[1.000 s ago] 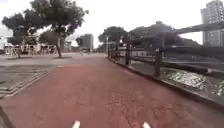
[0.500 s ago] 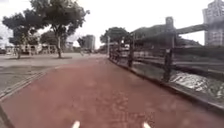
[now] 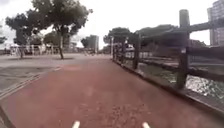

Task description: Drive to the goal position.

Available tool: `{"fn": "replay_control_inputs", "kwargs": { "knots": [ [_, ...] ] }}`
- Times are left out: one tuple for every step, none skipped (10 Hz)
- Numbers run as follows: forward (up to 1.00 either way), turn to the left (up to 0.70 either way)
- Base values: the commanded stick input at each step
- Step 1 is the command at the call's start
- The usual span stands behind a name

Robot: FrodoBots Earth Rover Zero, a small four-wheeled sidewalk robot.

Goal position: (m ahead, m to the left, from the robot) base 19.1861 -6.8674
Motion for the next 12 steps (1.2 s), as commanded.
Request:
{"fn": "replay_control_inputs", "kwargs": {
  "knots": [
    [0.70,0.00],
    [0.70,0.00],
    [0.70,0.00],
    [0.70,0.27],
    [0.70,0.07],
    [0.70,0.00],
    [0.70,0.00],
    [0.70,0.00],
    [0.70,0.00],
    [0.70,0.01],
    [0.70,0.27],
    [0.70,0.23]
  ]
}}
